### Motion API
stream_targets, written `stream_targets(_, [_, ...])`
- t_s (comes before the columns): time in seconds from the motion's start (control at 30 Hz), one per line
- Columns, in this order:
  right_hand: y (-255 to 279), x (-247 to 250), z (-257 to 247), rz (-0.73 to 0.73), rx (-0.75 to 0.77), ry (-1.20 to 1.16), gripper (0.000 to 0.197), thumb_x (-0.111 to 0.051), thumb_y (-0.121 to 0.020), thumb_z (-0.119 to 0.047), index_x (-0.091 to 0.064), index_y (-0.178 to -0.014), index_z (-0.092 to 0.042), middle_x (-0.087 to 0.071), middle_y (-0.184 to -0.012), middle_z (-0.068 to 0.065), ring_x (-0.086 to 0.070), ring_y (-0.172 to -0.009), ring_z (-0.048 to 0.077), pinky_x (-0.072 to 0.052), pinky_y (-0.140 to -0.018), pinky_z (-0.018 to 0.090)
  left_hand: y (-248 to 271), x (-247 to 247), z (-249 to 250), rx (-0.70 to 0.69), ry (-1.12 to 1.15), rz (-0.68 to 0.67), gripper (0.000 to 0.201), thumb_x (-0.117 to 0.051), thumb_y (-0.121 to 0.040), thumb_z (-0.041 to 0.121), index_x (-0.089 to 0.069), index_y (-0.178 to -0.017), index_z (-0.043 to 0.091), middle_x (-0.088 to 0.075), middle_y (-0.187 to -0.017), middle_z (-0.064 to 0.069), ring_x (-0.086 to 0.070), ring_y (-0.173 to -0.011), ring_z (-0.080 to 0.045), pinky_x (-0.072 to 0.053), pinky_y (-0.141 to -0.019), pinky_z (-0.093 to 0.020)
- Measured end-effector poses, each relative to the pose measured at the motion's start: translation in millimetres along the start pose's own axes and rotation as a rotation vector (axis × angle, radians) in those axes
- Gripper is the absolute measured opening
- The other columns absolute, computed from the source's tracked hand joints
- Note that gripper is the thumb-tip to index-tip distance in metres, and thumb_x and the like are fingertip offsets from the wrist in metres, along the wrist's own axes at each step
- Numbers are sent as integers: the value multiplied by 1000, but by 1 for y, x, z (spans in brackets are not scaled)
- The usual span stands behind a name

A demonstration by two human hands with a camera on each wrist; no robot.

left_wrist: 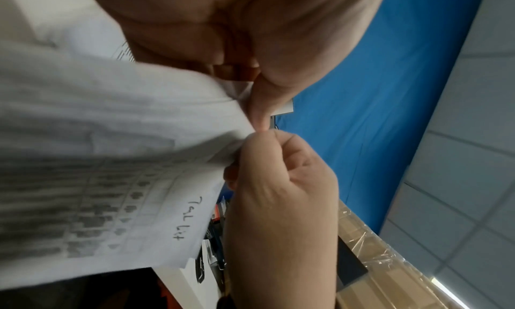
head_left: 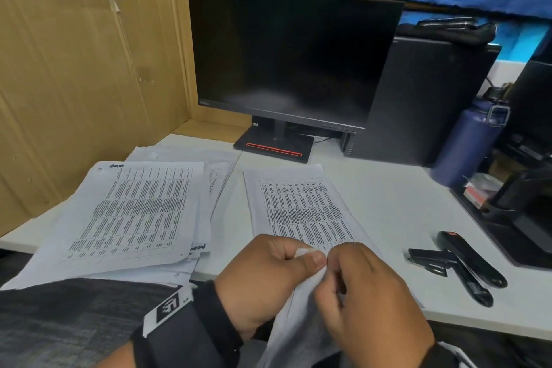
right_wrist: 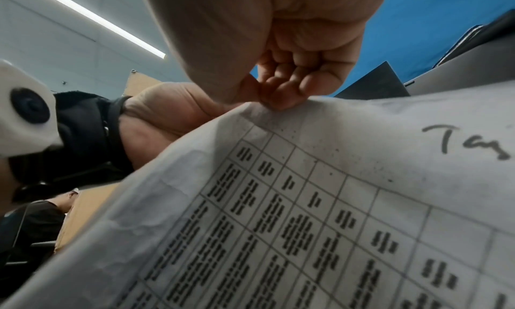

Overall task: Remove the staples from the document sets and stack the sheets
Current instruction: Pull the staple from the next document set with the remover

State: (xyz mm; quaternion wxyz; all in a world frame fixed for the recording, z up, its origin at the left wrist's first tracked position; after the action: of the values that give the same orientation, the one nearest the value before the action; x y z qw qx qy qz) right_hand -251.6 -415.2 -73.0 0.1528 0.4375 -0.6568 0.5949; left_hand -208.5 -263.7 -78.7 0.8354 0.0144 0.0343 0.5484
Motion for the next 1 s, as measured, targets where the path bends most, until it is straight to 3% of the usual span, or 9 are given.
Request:
stream_targets(0.17, [1,-1,1,22,-55,-103,13,-48,-79,-28,-52,-72,-18,-46,-65,-4,-45,-56,17,-37,-52,29,-1,1,-1,-18,-20,22,31,-74,-80,42,-81,-87,12,-77,-93,-26,-65,-80,-25,-52,-81,-41])
stream_targets(0.37, [-2,3,1,-43,-92,-114,12,-46,-78,-31,-48,-73,-20,-43,-63,-8,-44,-56,14,-37,-45,28,3,-2,5,-66,-44,58,13,-78,-75,31,-82,-84,22,-80,-83,-4,-71,-77,-15,-55,-78,-37])
stream_targets(0.47, [-5,4,0,-149,-283,-205,21,-48,-80,-42,-47,-68,-24,-49,-55,-8,-52,-62,7,-36,-47,18,5,-4,6,-126,-148,112,15,-74,-77,33,-81,-86,23,-79,-79,-6,-65,-68,-13,-54,-71,-34])
stream_targets(0.53, [-10,5,2,-269,-438,-350,24,-58,-82,-36,-52,-66,-20,-55,-51,-7,-53,-55,3,-38,-49,17,6,-5,4,-160,-242,121,15,-72,-80,35,-80,-87,25,-78,-77,-5,-61,-66,-12,-54,-66,-36])
stream_targets(0.63, [-17,12,9,-386,-589,-584,24,-61,-84,-19,-54,-63,-13,-57,-49,1,-51,-46,9,-43,-55,29,7,-6,4,-200,-323,113,12,-72,-85,35,-79,-86,26,-76,-76,-2,-60,-66,-5,-54,-67,-38])
stream_targets(0.7, [-17,15,9,-366,-495,-576,20,-62,-86,-20,-56,-67,-16,-61,-55,1,-52,-49,6,-44,-56,28,5,-4,5,-198,-322,144,11,-72,-84,33,-77,-87,24,-76,-77,-3,-60,-66,-4,-54,-68,-37])
stream_targets(0.77, [-12,14,8,-295,-327,-444,12,-63,-85,-26,-58,-75,-24,-63,-65,-9,-58,-59,8,-44,-55,19,1,0,2,-136,-265,158,24,-71,-77,37,-77,-89,18,-78,-84,-7,-65,-72,-12,-58,-78,-47])
stream_targets(0.87, [-7,13,6,-217,-120,-183,7,-57,-83,-38,-54,-81,-32,-59,-70,-13,-58,-65,7,-46,-56,23,-3,5,-3,-17,-133,126,30,-75,-72,37,-78,-90,14,-79,-93,-18,-70,-82,-25,-55,-90,-60])
stream_targets(1.0, [-8,15,5,-222,-21,-15,12,-51,-80,-40,-53,-74,-30,-53,-63,-8,-52,-50,11,-38,-42,28,-3,5,-3,-58,-191,82,20,-77,-73,31,-78,-87,16,-80,-87,-8,-67,-76,-16,-58,-79,-45])
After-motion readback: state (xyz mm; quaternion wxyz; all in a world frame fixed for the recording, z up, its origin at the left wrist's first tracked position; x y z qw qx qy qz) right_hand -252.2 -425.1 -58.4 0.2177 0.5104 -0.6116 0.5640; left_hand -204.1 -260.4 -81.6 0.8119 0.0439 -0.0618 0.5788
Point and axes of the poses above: each hand's wrist, its own y-axis away from the middle knuckle, its own x-axis out of the back of the hand, z = x × y, the point moved 1 cm from there along -y, towards the middle knuckle
